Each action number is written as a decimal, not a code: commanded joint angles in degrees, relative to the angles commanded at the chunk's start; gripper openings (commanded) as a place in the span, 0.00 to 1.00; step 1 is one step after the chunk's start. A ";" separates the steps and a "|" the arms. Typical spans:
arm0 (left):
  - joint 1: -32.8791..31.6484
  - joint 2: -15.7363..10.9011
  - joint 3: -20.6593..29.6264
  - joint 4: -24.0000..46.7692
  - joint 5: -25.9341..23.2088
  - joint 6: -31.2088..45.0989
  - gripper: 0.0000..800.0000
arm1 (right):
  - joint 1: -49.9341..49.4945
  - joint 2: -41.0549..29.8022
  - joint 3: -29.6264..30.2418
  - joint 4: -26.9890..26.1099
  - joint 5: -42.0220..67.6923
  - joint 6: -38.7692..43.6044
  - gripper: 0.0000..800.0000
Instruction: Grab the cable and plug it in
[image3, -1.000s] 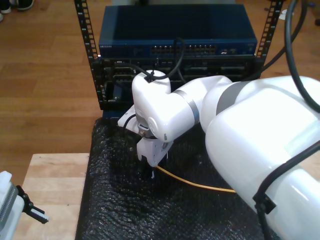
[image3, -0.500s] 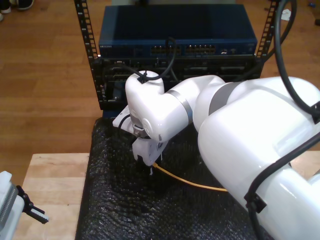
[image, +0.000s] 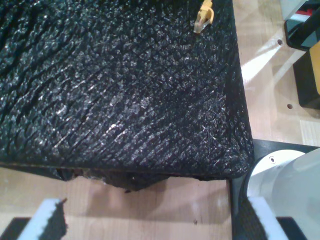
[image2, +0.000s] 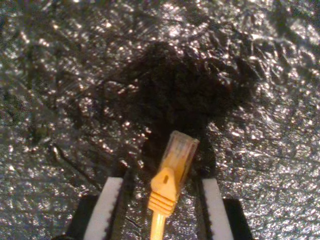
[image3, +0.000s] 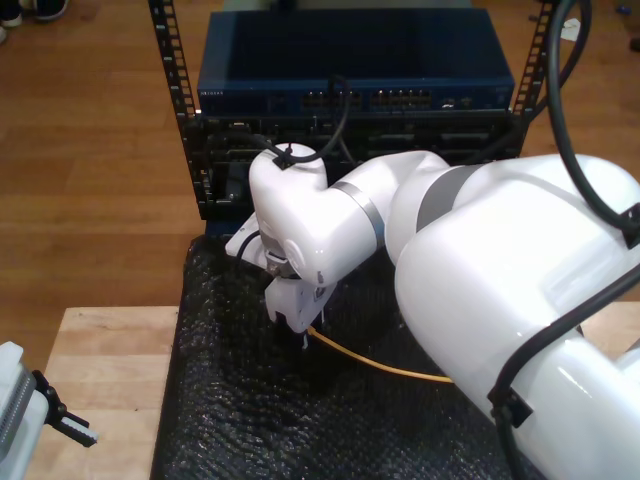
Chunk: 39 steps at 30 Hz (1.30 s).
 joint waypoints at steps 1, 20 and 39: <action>0.00 0.00 0.00 0.00 0.00 -0.09 1.00 | 0.00 0.00 0.00 0.00 0.00 0.00 0.36; 0.00 0.70 -0.70 0.00 0.18 -0.09 1.00 | 0.00 0.00 -0.18 -5.01 0.00 -0.62 0.01; -0.26 2.11 -1.76 -0.18 0.62 -2.02 1.00 | -0.62 -3.08 -0.53 -4.40 1.93 -22.07 0.01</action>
